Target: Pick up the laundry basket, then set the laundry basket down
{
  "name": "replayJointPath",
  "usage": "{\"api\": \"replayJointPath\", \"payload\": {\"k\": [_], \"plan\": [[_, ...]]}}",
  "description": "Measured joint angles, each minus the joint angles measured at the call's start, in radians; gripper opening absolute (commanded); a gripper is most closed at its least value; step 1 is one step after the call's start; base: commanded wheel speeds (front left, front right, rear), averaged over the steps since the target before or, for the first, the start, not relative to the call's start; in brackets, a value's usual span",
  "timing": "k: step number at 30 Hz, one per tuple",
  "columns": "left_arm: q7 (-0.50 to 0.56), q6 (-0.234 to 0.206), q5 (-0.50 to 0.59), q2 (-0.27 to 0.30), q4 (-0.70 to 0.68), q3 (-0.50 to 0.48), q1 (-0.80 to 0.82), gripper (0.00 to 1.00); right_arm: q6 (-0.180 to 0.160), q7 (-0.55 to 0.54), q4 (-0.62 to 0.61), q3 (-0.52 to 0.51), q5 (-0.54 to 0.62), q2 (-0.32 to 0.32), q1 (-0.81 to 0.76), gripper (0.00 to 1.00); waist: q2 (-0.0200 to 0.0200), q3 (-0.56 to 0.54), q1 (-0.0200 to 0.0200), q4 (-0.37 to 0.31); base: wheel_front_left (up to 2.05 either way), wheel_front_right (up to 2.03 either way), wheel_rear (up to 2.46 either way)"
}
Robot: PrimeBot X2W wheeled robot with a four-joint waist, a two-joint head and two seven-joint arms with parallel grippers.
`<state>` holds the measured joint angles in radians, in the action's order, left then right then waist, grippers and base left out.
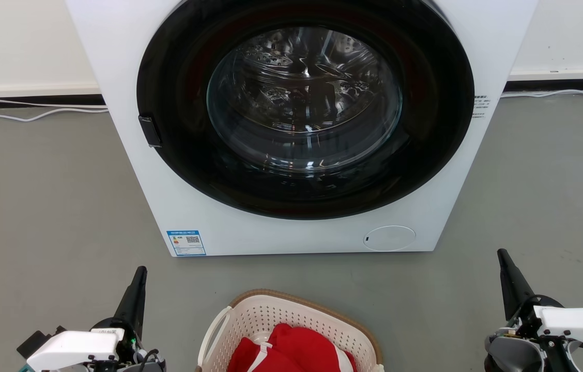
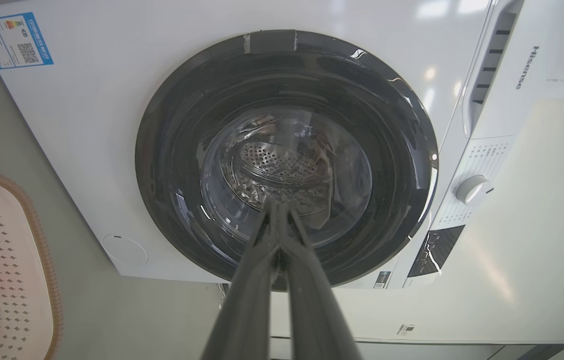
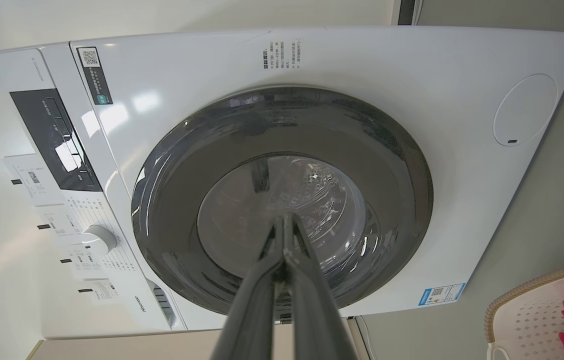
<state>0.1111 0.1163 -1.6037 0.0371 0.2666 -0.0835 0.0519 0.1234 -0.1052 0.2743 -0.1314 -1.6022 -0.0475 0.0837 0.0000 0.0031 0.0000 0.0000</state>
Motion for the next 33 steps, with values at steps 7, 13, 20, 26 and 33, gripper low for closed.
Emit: {"api": "replayJointPath", "payload": {"k": [7, 13, 20, 26, 33], "plan": [[0.0, 0.0, 0.0, 0.0, 0.0, 0.0, 0.0, 0.0, 0.0, 0.0, 0.0, 0.0, 0.0, 0.0, 0.0, 0.0, 0.0, 0.0, 0.0, 0.0, 0.0, 0.0, 0.0], [0.0, 0.0, 0.0, 0.0, 0.0, 0.0, 0.0, 0.0, 0.0, 0.0, 0.0, 0.0, 0.0, 0.0, 0.0, 0.0, 0.0, 0.0, 0.0, 0.0, 0.0, 0.0, 0.0], [0.0, 0.0, 0.0, 0.0, 0.0, 0.0, 0.0, 0.0, 0.0, 0.0, 0.0, 0.0, 0.0, 0.0, 0.0, 0.0, 0.0, 0.0, 0.0, 0.0, 0.0, 0.0, 0.0], [0.0, 0.0, 0.0, 0.0, 0.0, 0.0, 0.0, 0.0, 0.0, 0.0, 0.0, 0.0, 0.0, 0.0, 0.0, 0.0, 0.0, 0.0, 0.0, 0.0, 0.0, 0.0, 0.0], [0.0, 0.0, 0.0, 0.0, 0.0, 0.0, 0.0, 0.0, 0.0, 0.0, 0.0, 0.0, 0.0, 0.0, 0.0, 0.0, 0.0, 0.0, 0.0, 0.0, 0.0, 0.0, 0.0]]}}
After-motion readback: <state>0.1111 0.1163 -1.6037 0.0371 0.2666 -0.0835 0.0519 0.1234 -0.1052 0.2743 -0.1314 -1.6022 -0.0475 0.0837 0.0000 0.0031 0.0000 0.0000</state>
